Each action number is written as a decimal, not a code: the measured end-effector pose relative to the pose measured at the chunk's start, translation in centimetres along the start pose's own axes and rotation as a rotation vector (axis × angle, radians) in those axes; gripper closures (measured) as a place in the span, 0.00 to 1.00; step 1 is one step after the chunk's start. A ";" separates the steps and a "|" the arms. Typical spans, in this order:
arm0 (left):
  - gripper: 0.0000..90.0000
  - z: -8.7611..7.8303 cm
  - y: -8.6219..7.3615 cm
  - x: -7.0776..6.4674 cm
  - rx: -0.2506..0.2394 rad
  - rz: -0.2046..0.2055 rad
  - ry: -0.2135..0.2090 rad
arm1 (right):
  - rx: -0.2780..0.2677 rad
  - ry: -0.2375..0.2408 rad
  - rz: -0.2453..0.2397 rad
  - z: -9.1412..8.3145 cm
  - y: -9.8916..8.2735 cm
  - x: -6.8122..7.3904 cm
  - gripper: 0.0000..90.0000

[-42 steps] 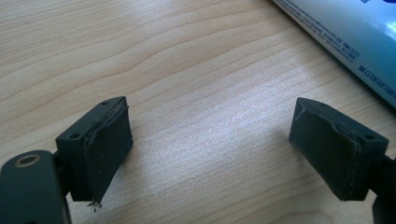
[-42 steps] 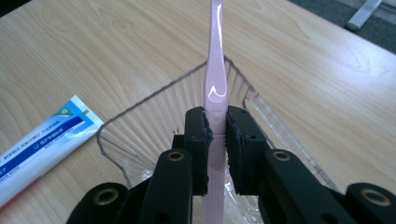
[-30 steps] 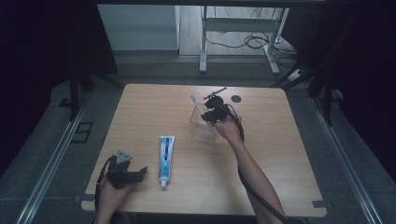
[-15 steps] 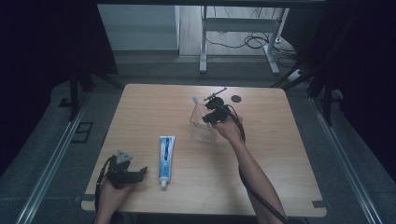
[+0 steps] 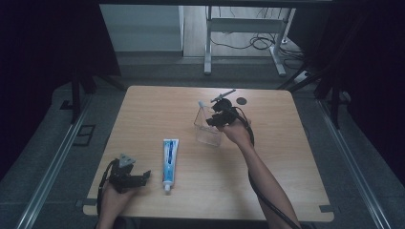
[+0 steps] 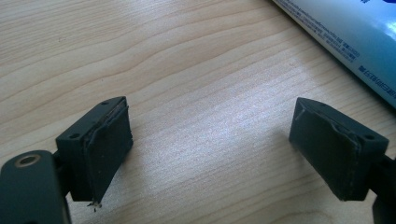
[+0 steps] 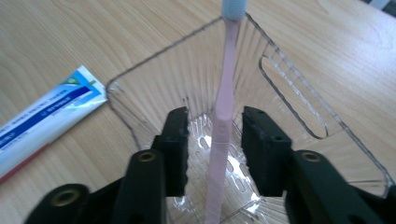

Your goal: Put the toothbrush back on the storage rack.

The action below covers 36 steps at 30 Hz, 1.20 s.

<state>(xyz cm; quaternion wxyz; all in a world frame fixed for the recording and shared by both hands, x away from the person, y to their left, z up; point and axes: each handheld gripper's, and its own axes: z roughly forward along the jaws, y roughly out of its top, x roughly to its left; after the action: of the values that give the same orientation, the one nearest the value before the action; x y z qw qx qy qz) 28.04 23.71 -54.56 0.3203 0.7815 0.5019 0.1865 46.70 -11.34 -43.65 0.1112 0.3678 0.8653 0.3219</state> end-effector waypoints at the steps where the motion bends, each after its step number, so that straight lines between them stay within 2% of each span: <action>1: 0.14 0.0 0.0 0.0 0.000 0.000 0.000 | -0.011 0.002 -0.011 -0.2 0.0 0.1 0.62; 11: 0.14 0.0 0.0 0.0 0.000 0.000 0.000 | -0.071 0.046 -0.046 -2.3 -0.3 1.3 0.40; 25: 0.14 0.0 0.0 0.0 0.000 0.000 0.001 | -0.132 0.055 -0.102 -4.7 -1.6 2.6 0.17; 36: 0.14 0.0 0.0 0.0 0.001 0.000 0.000 | -0.126 0.060 -0.134 -6.0 -3.5 3.3 0.13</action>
<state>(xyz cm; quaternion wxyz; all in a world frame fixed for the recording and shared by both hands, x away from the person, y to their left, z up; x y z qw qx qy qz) 28.03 23.70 -54.55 0.3198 0.7816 0.5019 0.1866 39.80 -13.66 -41.09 0.1296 0.2914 0.8691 0.3781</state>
